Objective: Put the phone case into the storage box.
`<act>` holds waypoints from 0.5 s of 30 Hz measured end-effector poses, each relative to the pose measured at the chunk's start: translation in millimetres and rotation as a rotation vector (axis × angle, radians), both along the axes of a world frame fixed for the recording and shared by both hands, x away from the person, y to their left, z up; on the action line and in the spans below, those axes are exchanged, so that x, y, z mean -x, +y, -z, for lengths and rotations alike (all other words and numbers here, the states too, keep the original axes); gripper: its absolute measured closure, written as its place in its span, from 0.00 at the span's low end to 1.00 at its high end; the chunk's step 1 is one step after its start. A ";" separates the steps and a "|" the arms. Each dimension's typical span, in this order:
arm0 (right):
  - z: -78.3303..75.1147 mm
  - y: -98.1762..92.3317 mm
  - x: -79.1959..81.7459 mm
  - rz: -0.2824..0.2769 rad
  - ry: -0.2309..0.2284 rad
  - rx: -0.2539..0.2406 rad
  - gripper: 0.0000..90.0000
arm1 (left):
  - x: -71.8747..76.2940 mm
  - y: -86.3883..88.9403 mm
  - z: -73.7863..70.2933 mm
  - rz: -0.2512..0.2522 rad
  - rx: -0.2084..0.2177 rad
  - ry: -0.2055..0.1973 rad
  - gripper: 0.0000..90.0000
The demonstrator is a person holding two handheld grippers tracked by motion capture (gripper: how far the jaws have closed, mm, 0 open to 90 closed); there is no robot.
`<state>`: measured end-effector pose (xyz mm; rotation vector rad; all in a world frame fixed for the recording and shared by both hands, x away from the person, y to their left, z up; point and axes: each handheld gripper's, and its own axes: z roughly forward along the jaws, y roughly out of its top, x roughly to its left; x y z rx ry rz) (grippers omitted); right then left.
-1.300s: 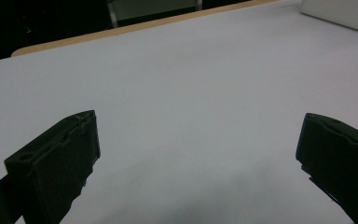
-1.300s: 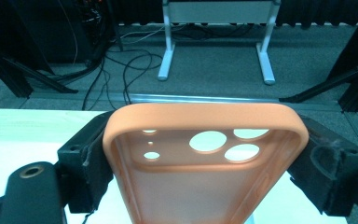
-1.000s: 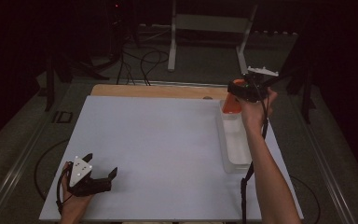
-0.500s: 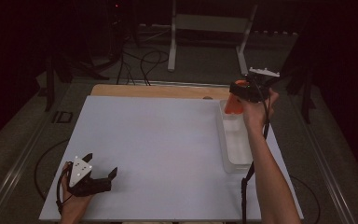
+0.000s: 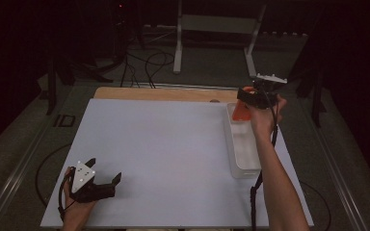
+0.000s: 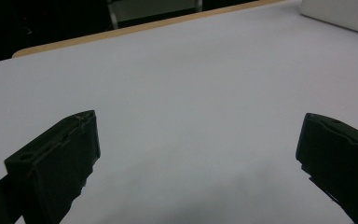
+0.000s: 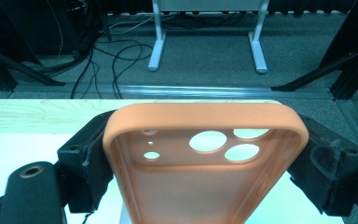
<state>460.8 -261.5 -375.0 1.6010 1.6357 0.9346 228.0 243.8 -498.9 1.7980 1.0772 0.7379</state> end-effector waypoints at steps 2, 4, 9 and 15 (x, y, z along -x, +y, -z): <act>2.0 0.4 -1.8 0.000 0.004 0.002 0.18 | 0.0 0.1 0.0 0.001 -0.001 0.000 0.00; 3.5 1.3 -2.7 -0.003 0.007 0.004 0.18 | 0.0 0.0 0.0 0.001 -0.001 0.000 0.00; 6.4 3.4 -4.5 -0.005 0.014 0.006 0.18 | 0.1 0.2 0.0 -0.002 0.003 -0.001 0.00; 10.9 4.8 -6.5 -0.007 0.021 0.004 0.18 | 0.3 0.5 -0.2 -0.002 0.004 -0.003 0.00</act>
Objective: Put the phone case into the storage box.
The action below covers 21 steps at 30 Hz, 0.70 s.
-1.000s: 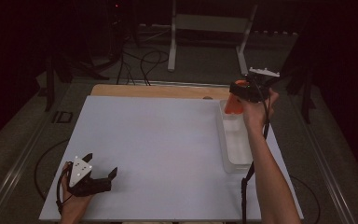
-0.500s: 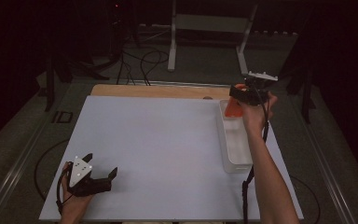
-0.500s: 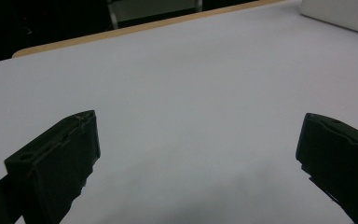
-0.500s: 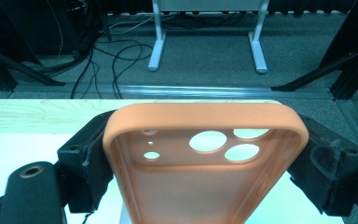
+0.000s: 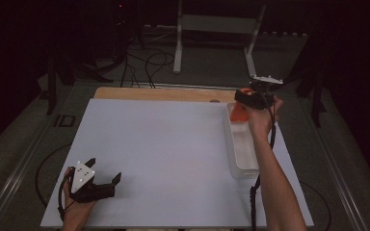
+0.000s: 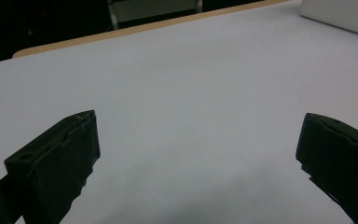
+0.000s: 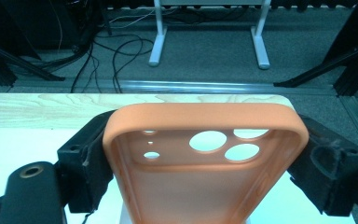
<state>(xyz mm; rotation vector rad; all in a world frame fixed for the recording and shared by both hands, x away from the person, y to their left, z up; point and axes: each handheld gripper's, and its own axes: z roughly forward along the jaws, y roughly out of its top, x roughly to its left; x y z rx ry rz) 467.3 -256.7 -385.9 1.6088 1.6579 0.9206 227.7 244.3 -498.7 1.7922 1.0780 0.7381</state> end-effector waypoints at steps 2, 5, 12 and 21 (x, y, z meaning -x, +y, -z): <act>1.7 1.2 -0.3 -0.004 0.005 0.003 0.18 | 0.1 0.0 -0.1 0.000 0.000 -0.001 0.00; 5.8 2.0 -0.8 -0.004 0.008 -0.001 0.18 | 0.2 0.5 -0.3 -0.001 0.002 0.000 0.00; 14.5 2.5 -2.7 0.000 0.024 -0.003 0.18 | 0.1 0.7 -0.3 -0.002 0.002 -0.001 0.00; 19.5 4.7 -4.3 -0.003 0.032 0.003 0.18 | 0.4 0.8 -0.4 -0.003 0.003 -0.002 0.00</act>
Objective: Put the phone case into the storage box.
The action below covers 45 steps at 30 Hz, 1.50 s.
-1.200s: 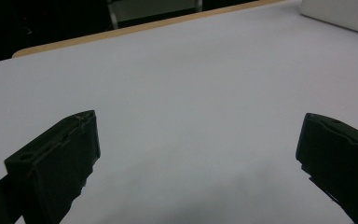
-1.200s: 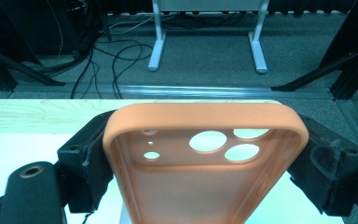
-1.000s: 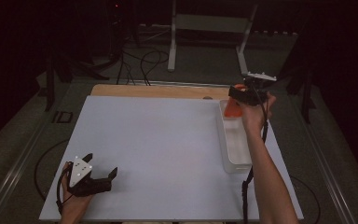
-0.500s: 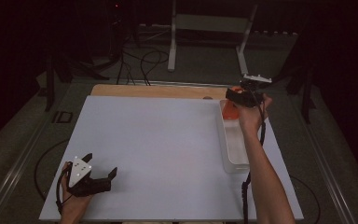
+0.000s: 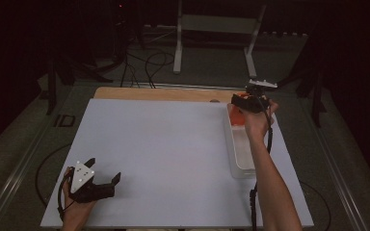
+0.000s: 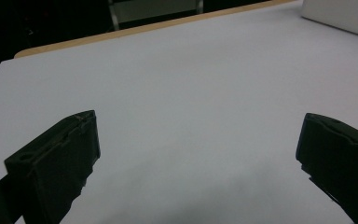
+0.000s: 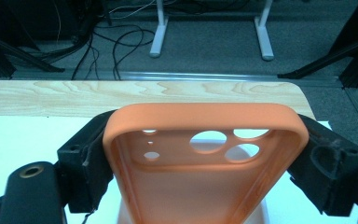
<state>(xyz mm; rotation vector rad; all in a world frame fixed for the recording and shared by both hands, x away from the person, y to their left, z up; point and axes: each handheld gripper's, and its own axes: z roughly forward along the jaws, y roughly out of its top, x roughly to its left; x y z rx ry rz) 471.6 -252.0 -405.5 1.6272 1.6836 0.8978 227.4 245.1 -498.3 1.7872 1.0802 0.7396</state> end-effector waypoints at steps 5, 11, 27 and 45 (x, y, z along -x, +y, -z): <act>2.7 1.1 -1.2 -0.006 0.007 0.011 0.18 | 0.1 0.0 0.0 0.000 -0.001 0.000 0.00; 6.8 2.6 -2.2 -0.003 0.016 0.018 0.18 | 0.1 0.2 0.0 -0.002 0.000 -0.001 0.00; 16.1 3.0 -5.0 -0.001 0.030 0.023 0.18 | -0.2 -0.1 0.4 -0.001 -0.003 0.001 0.00; 24.8 9.5 -8.9 -0.004 0.040 0.063 0.18 | 0.1 0.3 0.0 -0.003 0.000 -0.002 0.00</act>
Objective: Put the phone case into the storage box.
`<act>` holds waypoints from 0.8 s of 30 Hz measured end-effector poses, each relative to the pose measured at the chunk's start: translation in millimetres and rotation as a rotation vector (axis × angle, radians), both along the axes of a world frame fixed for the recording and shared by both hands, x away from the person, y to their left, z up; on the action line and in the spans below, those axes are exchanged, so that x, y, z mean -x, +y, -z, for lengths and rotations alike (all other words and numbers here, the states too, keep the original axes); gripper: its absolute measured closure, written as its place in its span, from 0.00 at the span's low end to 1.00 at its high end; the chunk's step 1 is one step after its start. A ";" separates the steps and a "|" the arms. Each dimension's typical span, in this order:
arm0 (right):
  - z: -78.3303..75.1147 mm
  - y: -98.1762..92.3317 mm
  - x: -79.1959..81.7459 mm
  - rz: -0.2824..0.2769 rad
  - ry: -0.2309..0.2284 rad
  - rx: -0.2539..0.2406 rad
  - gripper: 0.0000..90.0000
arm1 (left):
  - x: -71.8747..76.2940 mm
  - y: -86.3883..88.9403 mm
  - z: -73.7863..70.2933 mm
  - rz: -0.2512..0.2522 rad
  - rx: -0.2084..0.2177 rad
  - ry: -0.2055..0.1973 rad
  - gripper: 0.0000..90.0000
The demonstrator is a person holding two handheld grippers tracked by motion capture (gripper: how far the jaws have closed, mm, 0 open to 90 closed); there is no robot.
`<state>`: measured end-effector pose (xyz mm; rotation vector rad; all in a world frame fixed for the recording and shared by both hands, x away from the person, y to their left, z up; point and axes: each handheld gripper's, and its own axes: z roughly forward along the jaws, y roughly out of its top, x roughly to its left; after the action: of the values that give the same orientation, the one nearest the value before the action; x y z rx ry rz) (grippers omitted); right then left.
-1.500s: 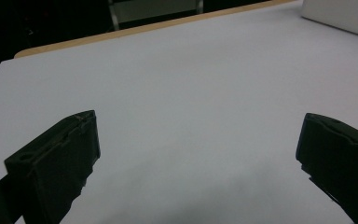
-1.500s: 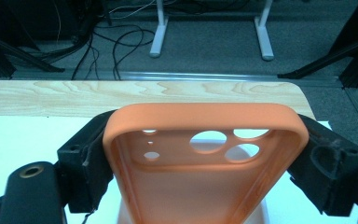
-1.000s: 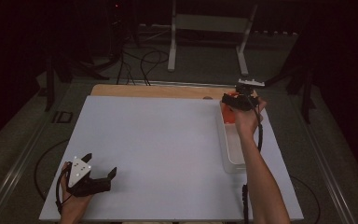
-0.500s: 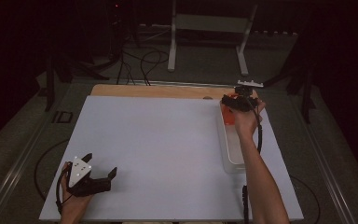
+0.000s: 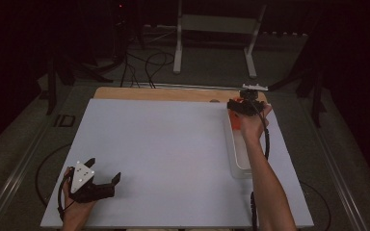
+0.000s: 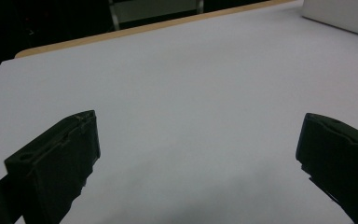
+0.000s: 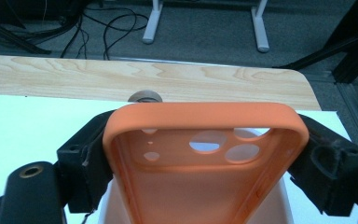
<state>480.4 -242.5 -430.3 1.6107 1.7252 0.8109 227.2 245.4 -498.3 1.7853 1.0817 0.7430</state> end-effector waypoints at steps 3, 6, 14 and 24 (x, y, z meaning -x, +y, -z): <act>0.4 1.4 -0.4 0.001 -0.001 0.004 0.18 | 0.0 0.1 0.0 -0.001 0.002 0.000 0.00; 1.1 1.9 -1.1 0.005 -0.005 0.009 0.18 | 0.1 -0.1 0.0 0.000 0.000 -0.001 0.00; 2.5 1.3 -5.2 0.021 -0.012 -0.005 0.18 | 0.0 0.0 0.0 0.001 0.001 0.000 0.00; 3.8 2.5 -9.1 0.021 -0.014 0.003 0.18 | 0.1 -0.1 0.1 0.000 0.002 0.001 0.00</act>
<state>489.6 -240.0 -434.2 1.6148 1.6965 0.8080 227.1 245.3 -498.4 1.7840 1.0827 0.7410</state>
